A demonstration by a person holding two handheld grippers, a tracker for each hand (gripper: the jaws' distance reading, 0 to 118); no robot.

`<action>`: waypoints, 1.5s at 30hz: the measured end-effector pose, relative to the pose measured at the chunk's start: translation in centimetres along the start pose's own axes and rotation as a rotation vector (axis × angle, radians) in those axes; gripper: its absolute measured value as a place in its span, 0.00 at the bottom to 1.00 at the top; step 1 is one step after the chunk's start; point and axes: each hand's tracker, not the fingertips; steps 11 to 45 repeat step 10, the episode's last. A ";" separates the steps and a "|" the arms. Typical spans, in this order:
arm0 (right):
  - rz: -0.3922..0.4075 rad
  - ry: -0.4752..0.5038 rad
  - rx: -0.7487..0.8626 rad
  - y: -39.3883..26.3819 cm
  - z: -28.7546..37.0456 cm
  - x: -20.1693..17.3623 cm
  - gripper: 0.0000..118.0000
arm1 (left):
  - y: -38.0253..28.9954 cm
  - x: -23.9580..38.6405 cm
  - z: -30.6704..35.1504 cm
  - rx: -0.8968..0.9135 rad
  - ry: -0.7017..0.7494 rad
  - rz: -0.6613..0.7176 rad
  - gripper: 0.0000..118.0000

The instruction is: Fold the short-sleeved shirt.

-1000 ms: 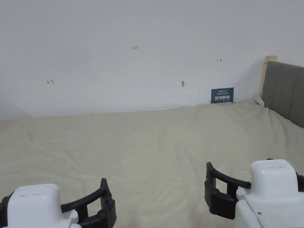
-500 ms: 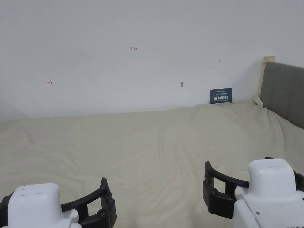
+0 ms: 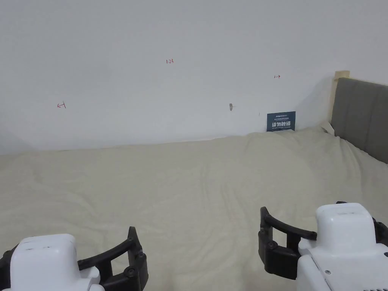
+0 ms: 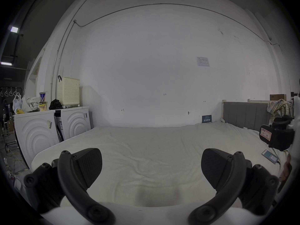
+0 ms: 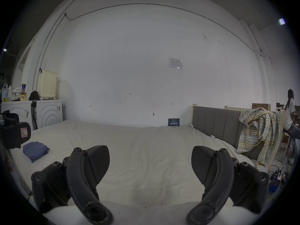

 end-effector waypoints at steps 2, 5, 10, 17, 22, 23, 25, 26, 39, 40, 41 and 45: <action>0.003 -0.002 -0.002 0.0 0.0 -0.1 0.88 | 0.0 0.0 0.0 0.002 -0.002 0.000 1.00; 0.009 -0.001 -0.001 -0.1 0.0 -0.2 0.88 | 0.0 0.1 0.0 0.002 0.002 -0.008 1.00; 0.006 0.003 -0.002 0.0 0.0 -0.2 0.88 | -0.1 0.0 0.0 0.004 -0.001 -0.008 1.00; 0.006 0.003 -0.002 0.0 0.0 -0.2 0.88 | -0.1 0.0 0.0 0.004 -0.001 -0.008 1.00; 0.006 0.003 -0.002 0.0 0.0 -0.2 0.88 | -0.1 0.0 0.0 0.004 -0.001 -0.008 1.00; 0.006 0.003 -0.002 0.0 0.0 -0.2 0.88 | -0.1 0.0 0.0 0.004 -0.001 -0.008 1.00; 0.006 0.003 -0.002 0.0 0.0 -0.2 0.88 | -0.1 0.0 0.0 0.004 -0.001 -0.008 1.00; 0.006 0.003 -0.002 0.0 0.0 -0.2 0.88 | -0.1 0.0 0.0 0.004 -0.001 -0.008 1.00; 0.006 0.003 -0.002 0.0 0.0 -0.2 0.88 | -0.1 0.0 0.0 0.004 -0.001 -0.008 1.00; 0.006 0.003 -0.002 0.0 0.0 -0.2 0.88 | -0.1 0.0 0.0 0.004 -0.001 -0.008 1.00; 0.006 0.003 -0.002 0.0 0.0 -0.2 0.88 | -0.1 0.0 0.0 0.004 -0.001 -0.008 1.00; 0.006 0.003 -0.002 0.0 0.0 -0.2 0.88 | -0.1 0.0 0.0 0.004 -0.001 -0.008 1.00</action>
